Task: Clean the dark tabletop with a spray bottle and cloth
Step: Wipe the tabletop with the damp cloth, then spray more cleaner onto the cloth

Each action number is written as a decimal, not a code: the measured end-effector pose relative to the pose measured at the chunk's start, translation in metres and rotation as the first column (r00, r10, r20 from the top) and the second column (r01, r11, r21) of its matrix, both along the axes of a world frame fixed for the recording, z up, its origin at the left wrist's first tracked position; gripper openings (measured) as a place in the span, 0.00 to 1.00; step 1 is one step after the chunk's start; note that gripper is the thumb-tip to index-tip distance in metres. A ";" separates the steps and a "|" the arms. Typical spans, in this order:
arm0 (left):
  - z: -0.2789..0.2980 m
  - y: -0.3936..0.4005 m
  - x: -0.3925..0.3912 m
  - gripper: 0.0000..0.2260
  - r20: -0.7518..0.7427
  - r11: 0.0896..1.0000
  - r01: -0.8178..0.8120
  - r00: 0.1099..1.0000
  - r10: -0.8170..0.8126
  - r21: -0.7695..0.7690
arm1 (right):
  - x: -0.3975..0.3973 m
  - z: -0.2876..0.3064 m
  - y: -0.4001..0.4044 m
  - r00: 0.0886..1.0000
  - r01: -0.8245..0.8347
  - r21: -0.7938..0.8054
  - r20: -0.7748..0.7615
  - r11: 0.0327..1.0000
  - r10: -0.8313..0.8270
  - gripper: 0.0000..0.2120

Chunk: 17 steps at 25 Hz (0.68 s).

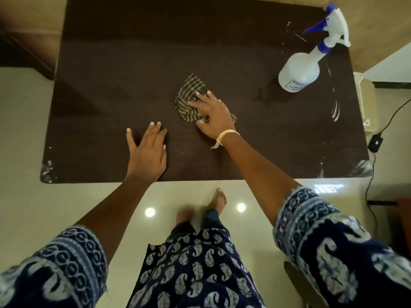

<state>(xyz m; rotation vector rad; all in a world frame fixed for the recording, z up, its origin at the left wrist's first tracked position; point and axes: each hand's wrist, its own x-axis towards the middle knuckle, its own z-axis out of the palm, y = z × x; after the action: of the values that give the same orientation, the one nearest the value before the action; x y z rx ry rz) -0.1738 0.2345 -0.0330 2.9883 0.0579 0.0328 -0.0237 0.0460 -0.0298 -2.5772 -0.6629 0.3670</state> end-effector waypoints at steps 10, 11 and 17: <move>0.023 -0.063 -0.025 0.21 -0.163 0.999 0.053 0.985 -0.050 0.012 | -0.125 0.014 -0.063 0.975 0.031 0.207 -0.223 0.978 0.017 0.18; 0.024 -0.071 -0.028 0.20 -0.159 0.998 0.065 0.985 -0.062 0.012 | -0.130 0.017 -0.070 0.967 0.048 0.215 -0.256 0.975 0.009 0.17; 0.026 -0.128 -0.046 0.12 -0.004 0.983 0.134 0.991 -0.136 -0.128 | -0.140 0.041 -0.125 0.823 0.381 0.339 -0.549 0.860 -0.148 0.16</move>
<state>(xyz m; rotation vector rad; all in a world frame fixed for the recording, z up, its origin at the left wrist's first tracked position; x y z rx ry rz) -0.2201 0.1070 -0.0069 2.8568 -0.1365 -0.0060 -0.1641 -0.0791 0.0110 -1.9761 -0.1463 0.6825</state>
